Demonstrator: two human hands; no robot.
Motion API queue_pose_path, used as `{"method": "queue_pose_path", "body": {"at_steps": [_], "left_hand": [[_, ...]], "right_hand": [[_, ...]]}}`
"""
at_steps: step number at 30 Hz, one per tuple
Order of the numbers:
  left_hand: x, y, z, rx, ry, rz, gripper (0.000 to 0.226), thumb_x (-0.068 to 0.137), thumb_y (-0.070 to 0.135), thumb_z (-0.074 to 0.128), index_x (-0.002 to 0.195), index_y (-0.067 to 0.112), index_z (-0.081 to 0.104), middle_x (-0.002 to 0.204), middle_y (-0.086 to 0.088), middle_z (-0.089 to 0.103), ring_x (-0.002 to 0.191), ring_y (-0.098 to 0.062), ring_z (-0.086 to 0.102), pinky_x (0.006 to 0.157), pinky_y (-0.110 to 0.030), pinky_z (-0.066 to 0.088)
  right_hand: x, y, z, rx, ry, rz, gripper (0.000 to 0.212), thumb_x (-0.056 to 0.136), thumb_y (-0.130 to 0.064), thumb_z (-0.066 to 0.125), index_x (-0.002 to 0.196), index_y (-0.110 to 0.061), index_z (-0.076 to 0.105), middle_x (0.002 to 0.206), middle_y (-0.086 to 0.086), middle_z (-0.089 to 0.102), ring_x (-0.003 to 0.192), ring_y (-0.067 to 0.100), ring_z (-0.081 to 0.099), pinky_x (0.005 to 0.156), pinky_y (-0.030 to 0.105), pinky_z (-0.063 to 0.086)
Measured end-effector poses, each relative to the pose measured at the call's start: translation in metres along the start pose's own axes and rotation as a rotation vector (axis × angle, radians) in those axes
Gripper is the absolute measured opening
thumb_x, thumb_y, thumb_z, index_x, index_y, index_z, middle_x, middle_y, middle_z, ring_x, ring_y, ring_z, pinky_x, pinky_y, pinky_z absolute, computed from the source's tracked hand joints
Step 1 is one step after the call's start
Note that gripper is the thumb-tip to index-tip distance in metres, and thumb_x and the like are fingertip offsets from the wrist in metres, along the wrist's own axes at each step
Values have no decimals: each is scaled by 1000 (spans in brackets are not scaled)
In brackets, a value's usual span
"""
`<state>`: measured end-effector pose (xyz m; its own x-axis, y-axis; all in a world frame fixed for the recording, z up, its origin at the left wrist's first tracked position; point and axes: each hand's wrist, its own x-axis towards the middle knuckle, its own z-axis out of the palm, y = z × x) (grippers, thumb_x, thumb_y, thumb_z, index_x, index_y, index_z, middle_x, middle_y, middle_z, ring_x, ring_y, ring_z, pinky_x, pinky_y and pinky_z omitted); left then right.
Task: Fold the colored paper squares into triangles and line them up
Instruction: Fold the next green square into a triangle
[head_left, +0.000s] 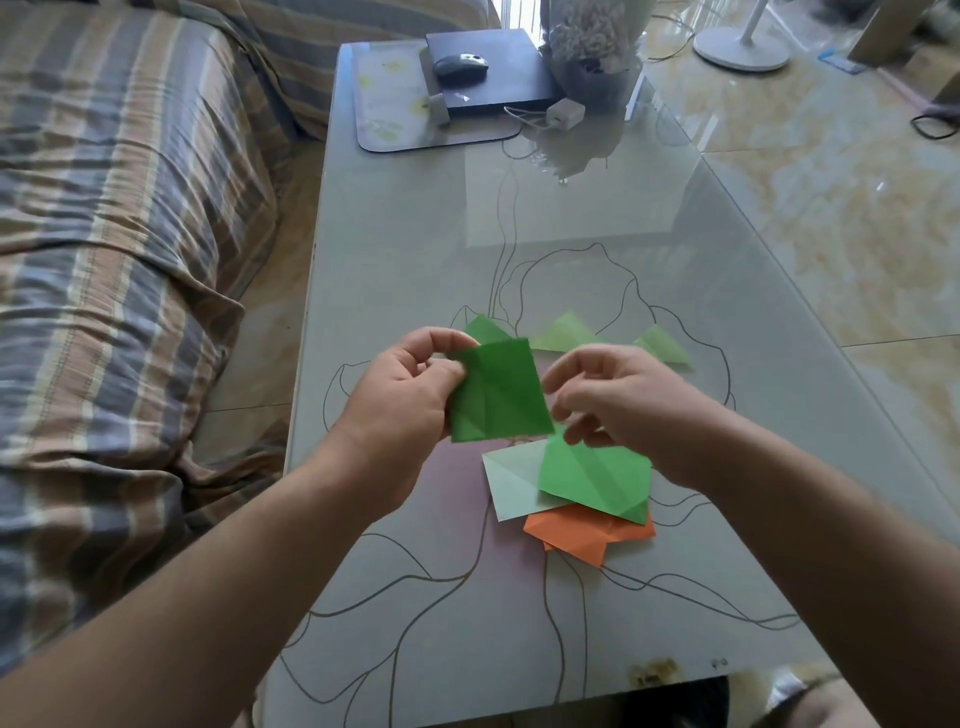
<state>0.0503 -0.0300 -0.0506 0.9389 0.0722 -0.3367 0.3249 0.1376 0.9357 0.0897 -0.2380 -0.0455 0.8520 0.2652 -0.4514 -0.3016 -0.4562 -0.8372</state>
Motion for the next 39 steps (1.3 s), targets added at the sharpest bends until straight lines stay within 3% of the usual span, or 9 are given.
{"method": "queue_pose_path", "body": {"at_steps": [2, 5, 10, 12, 17, 22, 30, 35, 39], "left_hand": [[-2, -2, -1, 161, -49, 59, 34, 107, 6, 47, 99, 25, 73, 91, -13, 67, 81, -23, 67, 75, -46, 62], [-6, -4, -3, 391, -110, 159, 32, 101, 12, 60, 111, 40, 71, 83, -4, 61, 77, -24, 63, 80, -56, 60], [-8, -7, -5, 573, -168, 201, 49, 93, 25, 75, 131, 48, 55, 93, 5, 76, 91, -15, 75, 83, -44, 64], [-8, -6, -5, 563, -197, 177, 47, 93, 26, 76, 131, 46, 56, 95, 5, 78, 94, -14, 75, 86, -44, 63], [-10, -2, -4, 453, -190, 138, 29, 95, 21, 75, 114, 39, 62, 95, -1, 79, 92, -22, 76, 85, -52, 62], [-9, 1, -4, 308, -136, 64, 34, 94, 17, 75, 120, 35, 62, 100, -7, 79, 94, -26, 77, 88, -55, 61], [-7, 10, -10, 266, -213, -39, 44, 91, 13, 76, 129, 28, 59, 98, -13, 79, 95, -30, 77, 93, -53, 60], [-6, 13, -12, 270, -250, -66, 45, 90, 13, 76, 129, 26, 59, 100, -15, 79, 97, -32, 77, 96, -53, 59], [-8, 14, -10, 282, -280, -70, 42, 89, 12, 75, 127, 26, 61, 101, -11, 80, 98, -27, 77, 95, -48, 60]], "right_hand": [[2, -2, 0, 126, 70, -33, 16, 99, -6, 58, 95, -14, 71, 83, 7, 72, 70, 22, 65, 77, 42, 51], [1, -4, 3, 202, 7, -51, 13, 101, -23, 62, 101, -12, 70, 80, 0, 69, 68, 17, 62, 73, 37, 50], [-4, -3, 6, 123, -185, -54, 21, 97, -34, 70, 113, -22, 68, 93, 2, 73, 77, 17, 64, 72, 34, 49], [-5, -1, 7, 69, -228, -61, 25, 91, -27, 77, 114, -27, 68, 98, 6, 74, 80, 17, 65, 72, 35, 50], [-5, 5, 12, 165, -242, -121, 32, 92, 0, 72, 117, -18, 67, 78, 9, 65, 73, 25, 56, 67, 35, 47], [-7, 6, 16, 229, -328, -199, 55, 86, 9, 74, 128, -24, 63, 91, 10, 65, 79, 29, 56, 78, 39, 55], [-4, 7, 11, 224, -292, -244, 49, 80, 7, 70, 119, -23, 70, 88, 5, 65, 78, 27, 54, 82, 45, 50], [-4, 7, 13, 227, -270, -260, 25, 86, -9, 77, 108, -20, 74, 85, 5, 63, 79, 22, 60, 78, 45, 47], [-3, 7, 13, 227, -227, -263, 21, 89, -7, 78, 107, -15, 73, 85, 7, 62, 76, 23, 60, 75, 44, 47]]}}
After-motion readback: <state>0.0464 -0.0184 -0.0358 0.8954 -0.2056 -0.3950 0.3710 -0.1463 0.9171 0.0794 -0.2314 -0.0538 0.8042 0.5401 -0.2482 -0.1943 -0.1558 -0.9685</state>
